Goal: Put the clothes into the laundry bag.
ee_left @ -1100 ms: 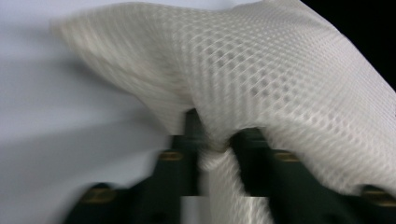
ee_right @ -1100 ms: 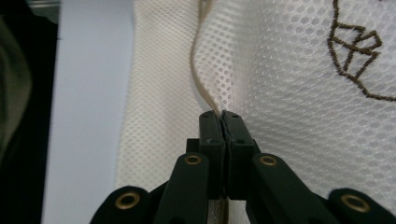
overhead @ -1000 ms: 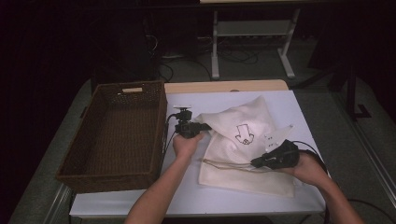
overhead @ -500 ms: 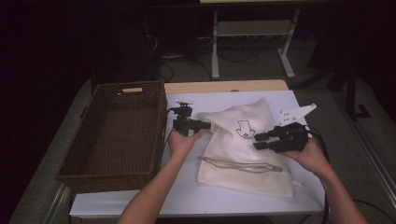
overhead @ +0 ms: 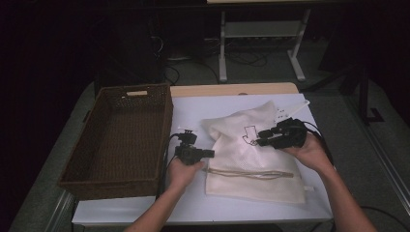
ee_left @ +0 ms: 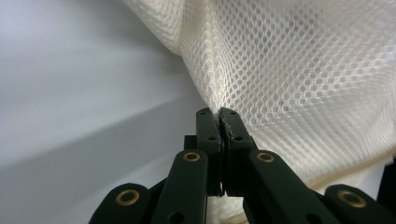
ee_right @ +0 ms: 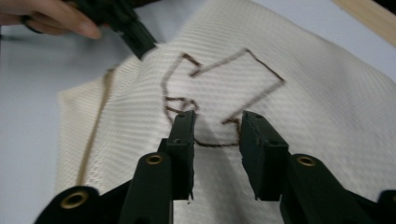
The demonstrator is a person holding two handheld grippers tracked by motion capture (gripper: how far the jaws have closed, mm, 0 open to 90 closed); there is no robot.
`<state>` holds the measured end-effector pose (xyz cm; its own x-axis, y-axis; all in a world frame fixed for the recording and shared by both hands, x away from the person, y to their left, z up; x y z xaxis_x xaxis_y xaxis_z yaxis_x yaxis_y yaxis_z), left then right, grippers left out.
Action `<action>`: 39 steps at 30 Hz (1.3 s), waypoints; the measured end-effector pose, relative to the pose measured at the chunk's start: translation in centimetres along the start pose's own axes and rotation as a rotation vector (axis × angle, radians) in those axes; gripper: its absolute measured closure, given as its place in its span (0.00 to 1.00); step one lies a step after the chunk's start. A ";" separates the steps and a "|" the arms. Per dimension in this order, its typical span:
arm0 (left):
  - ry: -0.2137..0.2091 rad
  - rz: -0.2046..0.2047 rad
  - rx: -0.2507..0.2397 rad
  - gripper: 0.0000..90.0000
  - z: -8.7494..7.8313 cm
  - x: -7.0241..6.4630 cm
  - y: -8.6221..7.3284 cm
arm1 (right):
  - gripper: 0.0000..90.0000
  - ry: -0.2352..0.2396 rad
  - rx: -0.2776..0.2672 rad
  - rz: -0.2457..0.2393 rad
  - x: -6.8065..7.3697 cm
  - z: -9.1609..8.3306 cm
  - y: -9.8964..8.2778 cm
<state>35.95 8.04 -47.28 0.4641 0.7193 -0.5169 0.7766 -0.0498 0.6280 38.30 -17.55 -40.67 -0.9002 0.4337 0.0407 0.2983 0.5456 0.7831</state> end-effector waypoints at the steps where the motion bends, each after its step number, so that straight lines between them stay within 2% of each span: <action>1: 0.011 0.003 -0.009 0.98 -0.2 0.0 -0.4 | 0.74 -0.004 0.019 0.008 -0.1 0.4 -0.3; 4: 0.037 -0.001 -0.062 0.98 -0.7 -0.1 -1.4 | 0.75 -0.009 0.066 0.018 0.0 1.6 -1.1; 6: 0.038 -0.011 -0.061 0.98 -0.5 0.1 -2.0 | 0.76 -0.019 0.096 0.035 0.1 2.7 -2.0; 7: 0.043 -0.004 -0.059 0.98 -0.4 0.2 -2.0 | 0.76 -0.020 0.120 0.031 0.0 3.4 -2.6; 9: 0.035 0.008 -0.055 0.96 -0.3 -0.1 -1.7 | 0.76 -0.015 0.106 0.050 -0.1 3.6 -2.7; 11: 0.058 0.051 -0.069 0.87 -0.6 -0.5 -1.2 | 0.74 -0.004 0.085 0.045 -0.1 3.1 -2.6; 13: 0.064 0.082 -0.080 0.76 -1.2 -1.0 -0.7 | 0.68 0.016 0.022 0.072 -0.2 1.8 -2.3; 15: 0.067 0.111 -0.086 0.70 -1.5 -1.2 -0.5 | 0.64 -0.001 -0.017 0.073 -0.2 0.6 -2.1; 21: 0.069 0.190 -0.068 0.56 -2.0 -1.5 -1.0 | 0.50 -0.061 -0.052 0.098 -0.2 -2.4 -3.2; 23: 0.069 0.215 -0.067 0.53 -2.2 -1.6 -1.2 | 0.49 -0.073 -0.066 0.101 -0.1 -3.2 -3.7; 31: 0.041 0.275 -0.073 0.45 -3.1 -1.9 -2.2 | 0.41 -0.098 -0.063 0.138 0.6 -4.5 -6.6; 34: 0.037 0.278 -0.071 0.44 -3.4 -1.8 -2.5 | 0.37 -0.097 -0.051 0.159 0.7 -4.5 -7.7; 39: 0.026 0.302 -0.067 0.42 -3.5 -2.1 -3.3 | 0.36 -0.103 -0.072 0.189 1.3 -5.1 -9.1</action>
<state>30.96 9.11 -46.24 0.6580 0.6965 -0.2864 0.5751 -0.2192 0.7881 32.83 -25.61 -44.59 -0.7922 0.5962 0.1306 0.4321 0.3966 0.8099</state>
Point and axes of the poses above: each handheld gripper's, and its own axes: z roughly forward along the jaws, y roughly out of its top, x roughly to its left, the point moved 6 cm from there along z, roughly forward along the jaws, and after that the axes turned 5 degrees about -x, right-handed, at the moved point
